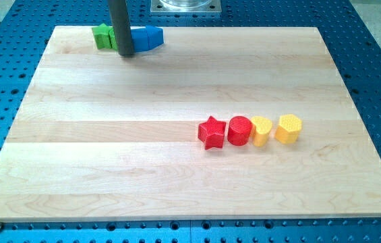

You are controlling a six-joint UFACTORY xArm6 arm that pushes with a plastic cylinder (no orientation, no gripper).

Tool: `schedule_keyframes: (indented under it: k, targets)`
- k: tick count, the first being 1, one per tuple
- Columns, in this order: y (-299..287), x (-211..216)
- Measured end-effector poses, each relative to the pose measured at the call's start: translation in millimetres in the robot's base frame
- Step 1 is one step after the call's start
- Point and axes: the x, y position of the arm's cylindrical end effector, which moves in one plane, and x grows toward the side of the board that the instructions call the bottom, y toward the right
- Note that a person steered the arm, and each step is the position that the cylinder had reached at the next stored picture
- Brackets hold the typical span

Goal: Slightly push the triangle to the down

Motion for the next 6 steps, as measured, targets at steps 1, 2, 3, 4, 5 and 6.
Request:
schedule_keyframes:
  k: [1, 2, 3, 4, 5, 6]
  targets:
    - [31, 34]
    - [109, -14]
    - [111, -80]
    - [75, -74]
    - [78, -64]
    - [79, -41]
